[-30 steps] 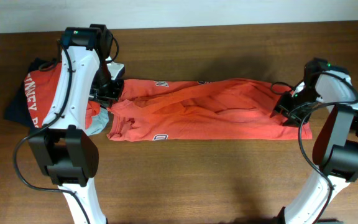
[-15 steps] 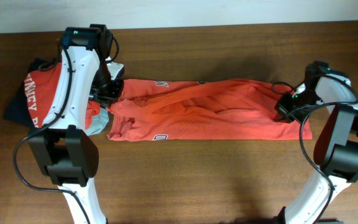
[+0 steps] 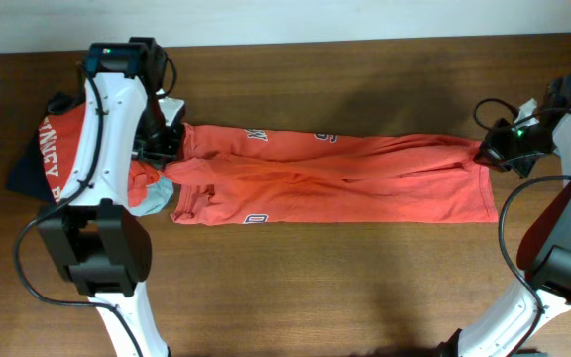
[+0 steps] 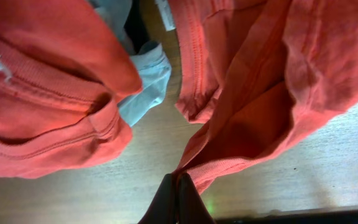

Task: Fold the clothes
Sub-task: 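Pull the folded strip's ends outward with both grippers to straighten it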

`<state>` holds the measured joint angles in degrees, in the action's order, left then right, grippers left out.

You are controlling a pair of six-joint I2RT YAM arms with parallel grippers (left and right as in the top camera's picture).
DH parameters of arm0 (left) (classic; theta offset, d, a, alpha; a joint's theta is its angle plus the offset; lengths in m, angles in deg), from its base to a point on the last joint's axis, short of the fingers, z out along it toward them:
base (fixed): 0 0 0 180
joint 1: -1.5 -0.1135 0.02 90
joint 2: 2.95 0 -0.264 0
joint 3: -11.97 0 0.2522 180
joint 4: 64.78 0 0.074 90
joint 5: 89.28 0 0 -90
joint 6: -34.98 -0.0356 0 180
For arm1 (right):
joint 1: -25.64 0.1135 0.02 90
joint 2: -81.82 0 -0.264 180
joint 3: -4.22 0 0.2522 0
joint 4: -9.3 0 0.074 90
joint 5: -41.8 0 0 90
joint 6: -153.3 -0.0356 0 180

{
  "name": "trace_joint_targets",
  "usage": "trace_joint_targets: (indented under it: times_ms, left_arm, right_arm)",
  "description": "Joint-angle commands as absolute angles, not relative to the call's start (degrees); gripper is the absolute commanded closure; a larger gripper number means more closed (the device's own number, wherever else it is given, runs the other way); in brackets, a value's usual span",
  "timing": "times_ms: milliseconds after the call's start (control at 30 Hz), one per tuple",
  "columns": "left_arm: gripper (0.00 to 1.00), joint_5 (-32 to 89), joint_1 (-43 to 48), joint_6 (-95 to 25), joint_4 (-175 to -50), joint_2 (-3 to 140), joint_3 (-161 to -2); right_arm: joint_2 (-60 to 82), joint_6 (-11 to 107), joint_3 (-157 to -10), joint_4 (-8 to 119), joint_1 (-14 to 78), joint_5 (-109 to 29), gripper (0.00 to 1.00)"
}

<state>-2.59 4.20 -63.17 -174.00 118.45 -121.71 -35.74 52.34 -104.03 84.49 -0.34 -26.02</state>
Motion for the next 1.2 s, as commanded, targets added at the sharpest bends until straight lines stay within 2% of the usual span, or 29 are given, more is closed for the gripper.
trace_joint_targets:
  times_ms: [0, 100, 167, 200, 233, 267, 300, 500, 633, 767, 1100, 1167]
  left_arm:
    - [1.0, -3.62, 2.54, -63.28, -174.85, 117.55, -123.19]
    - [1.0, -3.18, 2.08, -63.28, -175.2, 117.55, -123.19]
    - [0.88, -3.11, 2.1, -63.25, -175.22, 117.55, -123.19]
    - [0.76, -2.96, 2.13, -63.25, -175.22, 117.55, -123.19]
    - [0.65, -2.5, 2.13, -63.28, -175.2, 117.55, -123.19]
    - [0.61, -1.93, 2.13, -63.25, -175.14, 117.55, -123.19]
    - [0.61, -1.65, 2.13, -63.28, -175.07, 117.55, -123.19]
    - [0.6, -1.54, 2.13, -63.19, -174.79, 117.55, -123.19]
    - [0.6, 1.5, 2.13, -63.08, -173.83, 117.55, -123.19]
    - [0.6, 2.07, 2.13, -63.06, -173.24, 117.55, -123.19]
    - [0.6, 3.12, 2.13, -63.06, -168.97, 117.55, -123.19]
    - [0.6, 4.69, 2.13, -63.04, -168.1, 117.55, -123.48]
  right_arm:
    - [-34.16, 54.72, -104.76, 85.04, -1.49, -24.87, 0.96]
    - [-34.18, 54.72, -104.71, 86.39, -1.76, -26.57, 0.96]
    - [-34.18, 54.72, -104.69, 86.64, -1.76, -26.57, 0.93]
    - [-34.18, 54.72, -104.69, 86.66, -1.76, -26.57, 0.83]
    - [-34.18, 54.72, -104.69, 86.7, -1.76, -26.57, 0.66]
    - [-34.18, 54.72, -104.69, 86.68, -1.8, -26.66, 0.6]
    - [-34.18, 54.7, -104.71, 86.68, -1.82, -27.05, 0.55]
    - [-34.18, 54.74, -104.71, 86.07, -1.87, -30.0, 0.45]
    - [-34.29, 57.76, -104.71, 83.77, -2.52, -34.9, 0.29]
    - [-35.28, 63.11, -104.71, 81.39, -5.21, -31.53, 0.18]
    - [-43.82, 77.6, -104.69, 80.84, -8.14, -20.63, 0.17]
    - [-45.68, 80.16, -104.69, 80.95, -8.14, -19.05, 0.15]
